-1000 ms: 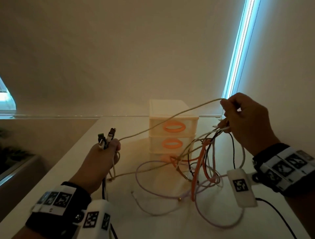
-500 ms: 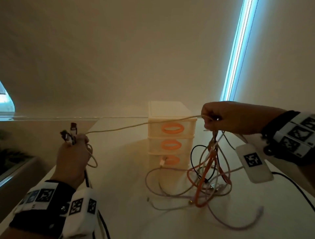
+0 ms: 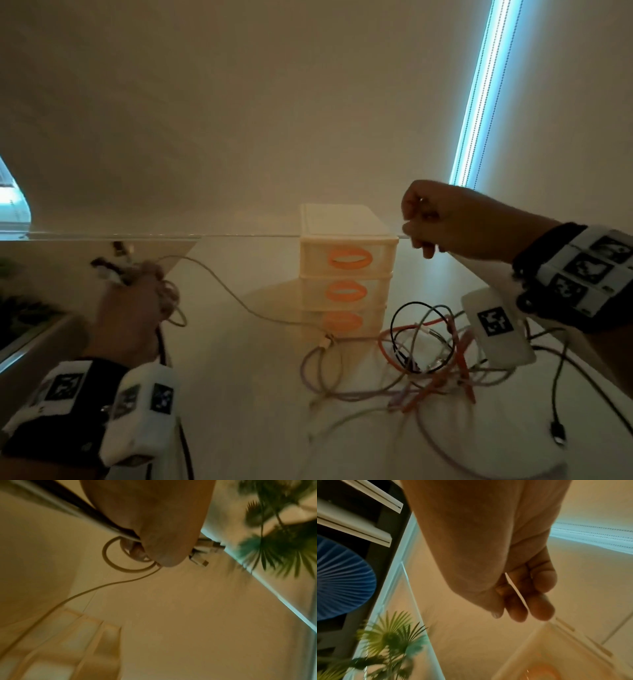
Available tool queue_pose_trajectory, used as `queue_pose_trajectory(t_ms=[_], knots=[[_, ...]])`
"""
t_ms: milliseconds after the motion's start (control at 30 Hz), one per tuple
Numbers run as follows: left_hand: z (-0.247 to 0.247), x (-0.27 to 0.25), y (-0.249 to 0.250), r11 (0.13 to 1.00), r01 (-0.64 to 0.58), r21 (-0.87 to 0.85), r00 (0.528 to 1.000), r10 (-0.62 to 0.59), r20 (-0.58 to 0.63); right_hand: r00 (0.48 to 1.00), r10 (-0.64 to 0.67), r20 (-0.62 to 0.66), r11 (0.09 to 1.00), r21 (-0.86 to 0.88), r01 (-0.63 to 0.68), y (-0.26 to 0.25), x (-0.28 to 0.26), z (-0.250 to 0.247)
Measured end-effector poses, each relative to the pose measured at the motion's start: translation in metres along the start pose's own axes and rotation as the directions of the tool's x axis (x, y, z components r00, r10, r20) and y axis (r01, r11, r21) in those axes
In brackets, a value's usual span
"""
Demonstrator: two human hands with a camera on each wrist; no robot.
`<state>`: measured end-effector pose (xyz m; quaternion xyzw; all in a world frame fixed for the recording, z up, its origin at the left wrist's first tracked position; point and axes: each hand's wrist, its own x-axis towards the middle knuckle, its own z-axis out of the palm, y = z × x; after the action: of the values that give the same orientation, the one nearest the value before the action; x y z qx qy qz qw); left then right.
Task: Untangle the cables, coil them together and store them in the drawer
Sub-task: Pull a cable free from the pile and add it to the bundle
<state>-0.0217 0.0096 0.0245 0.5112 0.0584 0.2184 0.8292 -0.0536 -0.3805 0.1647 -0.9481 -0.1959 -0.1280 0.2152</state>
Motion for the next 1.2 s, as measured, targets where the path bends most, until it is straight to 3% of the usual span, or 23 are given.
queue_pose_trajectory(t_ms=[167,300,400,500,567,633,733,800,900,1000,1067,1133,1200], knots=[[0.039,-0.043,-0.011,0.972,-0.122,0.202,0.971,0.075,0.227,0.993,-0.108,0.045,0.984,0.150,0.101,-0.024,-0.017,0.067],[0.041,-0.058,-0.006,0.948,-0.166,0.271,0.894,0.029,0.448,0.985,-0.168,0.024,0.926,0.348,0.150,-0.036,-0.024,0.128],[0.047,-0.075,0.001,0.936,-0.191,0.295,0.838,-0.001,0.546,0.974,-0.196,-0.115,0.887,0.402,0.226,-0.047,-0.030,0.154],[0.059,-0.102,0.004,0.899,-0.254,0.356,0.805,-0.007,0.593,0.909,-0.313,-0.275,0.857,0.332,0.395,-0.061,-0.035,0.169],[0.063,-0.115,0.001,0.878,-0.271,0.394,0.750,-0.064,0.658,0.878,-0.327,-0.350,0.822,0.353,0.447,-0.065,-0.036,0.174],[0.065,-0.117,-0.004,0.912,-0.184,0.366,0.728,-0.124,0.675,0.874,-0.275,-0.400,0.790,0.424,0.443,-0.062,-0.035,0.175],[0.066,-0.111,-0.015,0.916,-0.134,0.378,0.782,-0.137,0.609,0.911,-0.198,-0.362,0.760,0.531,0.376,-0.051,-0.040,0.168],[0.067,-0.106,-0.018,0.941,-0.067,0.331,0.852,-0.119,0.510,0.927,-0.256,-0.275,0.812,0.459,0.360,-0.044,-0.046,0.165],[0.066,-0.097,-0.017,0.982,0.061,0.180,0.905,-0.131,0.405,0.873,-0.414,-0.259,0.865,0.184,0.466,-0.042,-0.053,0.159],[0.067,-0.095,-0.015,0.980,0.196,0.022,0.893,-0.188,0.410,0.812,-0.526,-0.253,0.850,-0.159,0.501,-0.046,-0.049,0.153],[0.067,-0.094,-0.013,0.948,0.305,-0.090,0.860,-0.234,0.454,0.814,-0.538,-0.220,0.842,-0.191,0.505,-0.042,-0.048,0.150],[0.064,-0.091,-0.011,0.879,0.428,-0.210,0.830,-0.291,0.476,0.853,-0.505,-0.135,0.863,-0.097,0.496,-0.027,-0.048,0.146],[0.061,-0.085,-0.008,0.815,0.494,-0.303,0.816,-0.315,0.485,0.933,-0.359,0.022,0.933,0.000,0.359,-0.007,-0.048,0.144]])
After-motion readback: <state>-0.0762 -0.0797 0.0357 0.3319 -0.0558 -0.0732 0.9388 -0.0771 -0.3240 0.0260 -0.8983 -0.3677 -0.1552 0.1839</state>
